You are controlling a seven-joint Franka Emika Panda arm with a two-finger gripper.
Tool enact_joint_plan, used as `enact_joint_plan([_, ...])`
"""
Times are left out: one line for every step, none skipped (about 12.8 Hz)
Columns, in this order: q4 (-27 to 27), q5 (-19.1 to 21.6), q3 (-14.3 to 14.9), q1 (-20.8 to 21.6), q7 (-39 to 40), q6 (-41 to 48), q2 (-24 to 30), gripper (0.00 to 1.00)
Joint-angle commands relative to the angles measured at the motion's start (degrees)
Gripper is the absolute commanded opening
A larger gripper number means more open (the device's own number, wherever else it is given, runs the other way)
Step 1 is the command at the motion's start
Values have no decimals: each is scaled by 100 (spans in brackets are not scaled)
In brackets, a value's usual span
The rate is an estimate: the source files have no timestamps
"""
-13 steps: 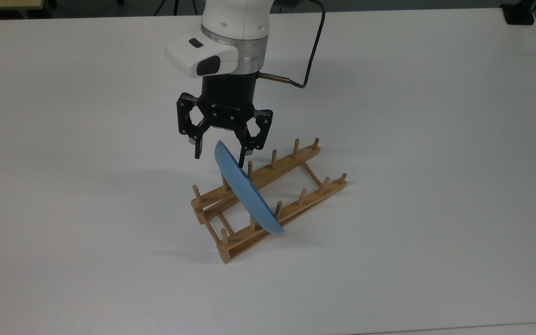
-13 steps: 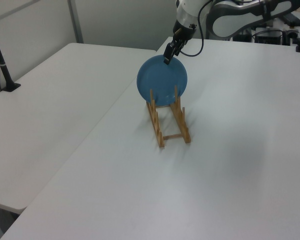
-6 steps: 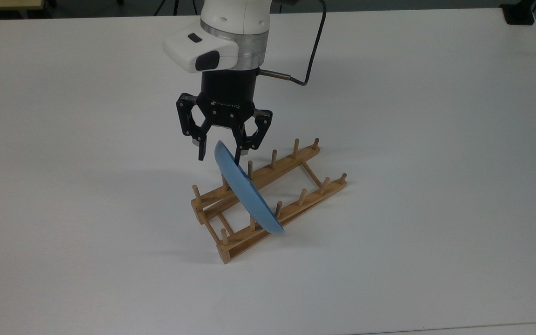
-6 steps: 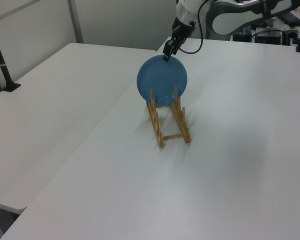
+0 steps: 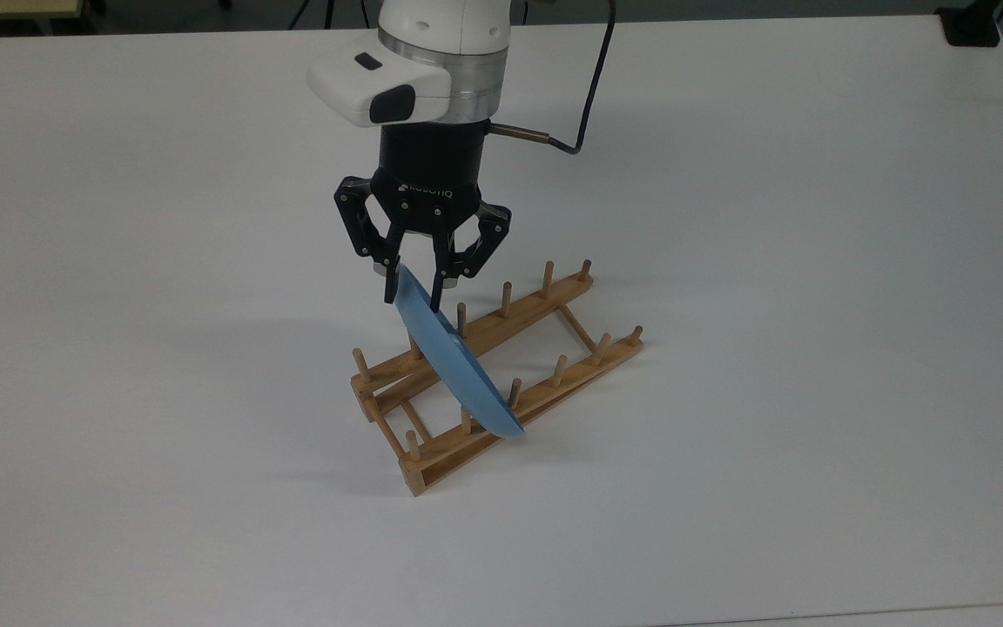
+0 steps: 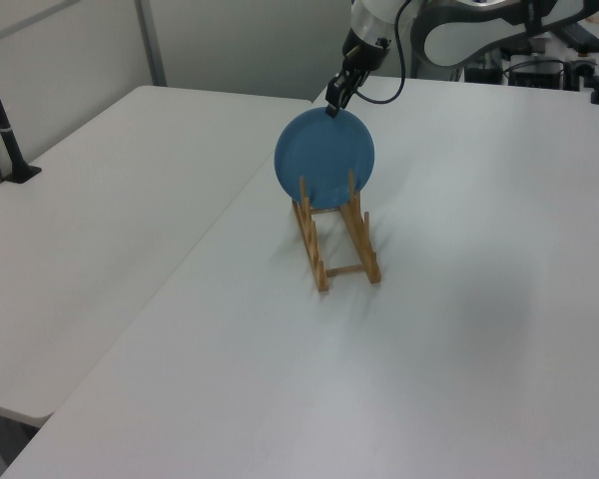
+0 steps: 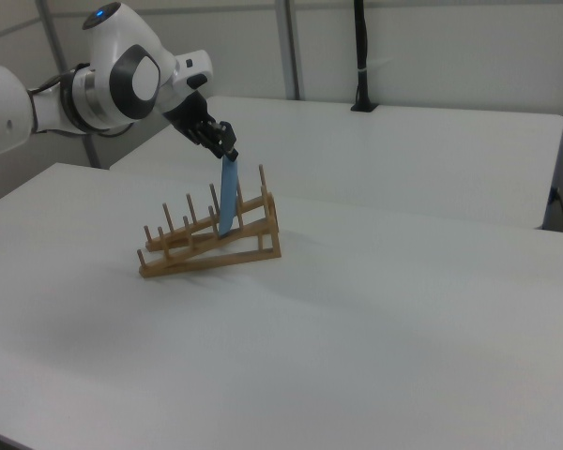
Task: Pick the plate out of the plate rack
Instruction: 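Close the gripper on the blue plate's rim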
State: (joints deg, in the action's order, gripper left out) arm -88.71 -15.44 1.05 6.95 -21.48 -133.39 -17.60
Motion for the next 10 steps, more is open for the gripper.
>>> enact_joint_plan([-24,-205,-70,8,-146,-20,98,28])
enact_joint_plan([-24,-205,-70,8,-137,-20,116,26])
enact_joint_plan([-24,-205,-70,8,-137,-12,125,24])
enact_joint_plan([-24,-205,-70,8,-129,-3,142,23])
enact_joint_plan([-24,-205,-70,8,-120,6,151,20])
enact_joint_plan([-24,-205,-70,8,-120,6,160,19])
enact_joint_plan([-24,-214,-70,-1,-111,15,169,18])
enact_joint_plan([-24,-205,-70,-1,-111,15,177,17])
enact_joint_plan([-24,-214,-70,-1,-102,15,178,17])
enact_joint_plan([-41,-292,-70,-1,-102,15,169,19])
